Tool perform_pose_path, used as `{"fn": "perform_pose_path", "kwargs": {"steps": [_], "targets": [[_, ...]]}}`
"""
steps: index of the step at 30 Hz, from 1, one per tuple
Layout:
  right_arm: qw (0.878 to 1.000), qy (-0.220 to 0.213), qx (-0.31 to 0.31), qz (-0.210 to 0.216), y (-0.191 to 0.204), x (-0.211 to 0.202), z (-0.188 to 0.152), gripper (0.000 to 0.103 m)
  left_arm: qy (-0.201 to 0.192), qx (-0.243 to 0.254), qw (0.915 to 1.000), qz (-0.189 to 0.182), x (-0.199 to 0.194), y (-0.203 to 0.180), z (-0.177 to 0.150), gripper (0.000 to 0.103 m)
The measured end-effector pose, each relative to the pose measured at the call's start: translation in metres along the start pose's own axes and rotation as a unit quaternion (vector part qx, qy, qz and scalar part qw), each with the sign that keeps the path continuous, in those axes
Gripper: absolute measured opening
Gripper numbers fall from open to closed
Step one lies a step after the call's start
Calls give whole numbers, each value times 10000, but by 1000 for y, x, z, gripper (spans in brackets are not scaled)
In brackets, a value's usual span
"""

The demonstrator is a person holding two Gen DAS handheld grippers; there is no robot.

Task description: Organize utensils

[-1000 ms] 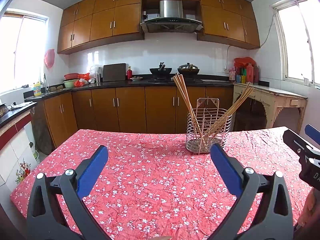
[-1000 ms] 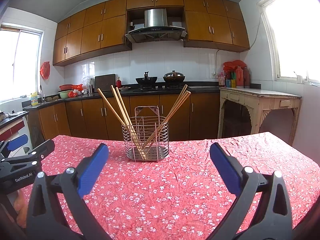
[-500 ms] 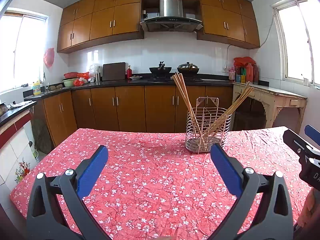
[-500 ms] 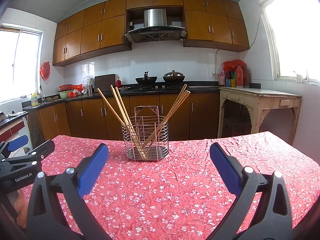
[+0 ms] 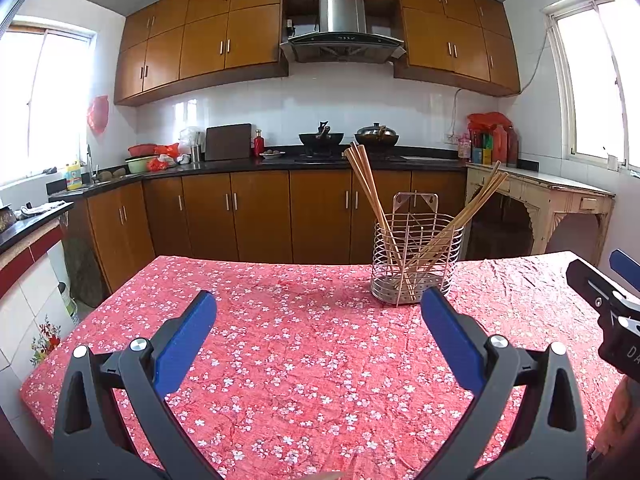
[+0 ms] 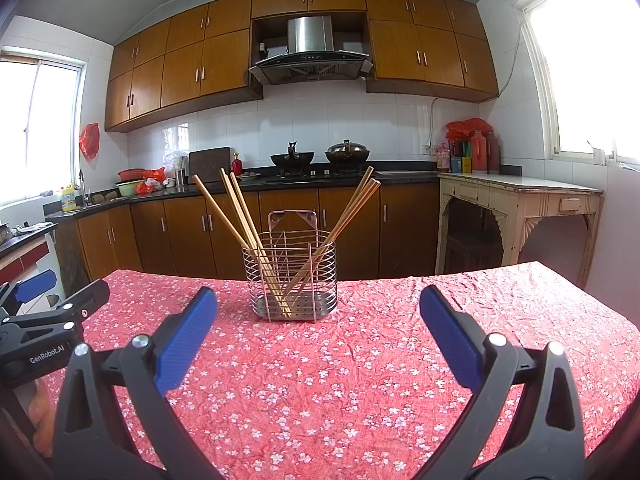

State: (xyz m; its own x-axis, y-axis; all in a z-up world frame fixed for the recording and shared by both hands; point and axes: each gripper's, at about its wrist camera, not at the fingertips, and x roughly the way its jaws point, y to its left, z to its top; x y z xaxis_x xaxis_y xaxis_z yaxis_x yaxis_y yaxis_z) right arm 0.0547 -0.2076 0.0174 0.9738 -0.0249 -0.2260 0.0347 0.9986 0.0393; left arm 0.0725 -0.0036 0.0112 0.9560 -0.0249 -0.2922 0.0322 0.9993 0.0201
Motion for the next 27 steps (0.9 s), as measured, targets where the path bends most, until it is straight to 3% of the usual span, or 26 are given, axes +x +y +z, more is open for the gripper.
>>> {"fn": "perform_pose_path", "kwargs": {"steps": [27], "targets": [[10000, 8, 10, 0, 0, 0, 0, 99, 23, -43, 10000, 22, 2, 0, -1, 101]]}}
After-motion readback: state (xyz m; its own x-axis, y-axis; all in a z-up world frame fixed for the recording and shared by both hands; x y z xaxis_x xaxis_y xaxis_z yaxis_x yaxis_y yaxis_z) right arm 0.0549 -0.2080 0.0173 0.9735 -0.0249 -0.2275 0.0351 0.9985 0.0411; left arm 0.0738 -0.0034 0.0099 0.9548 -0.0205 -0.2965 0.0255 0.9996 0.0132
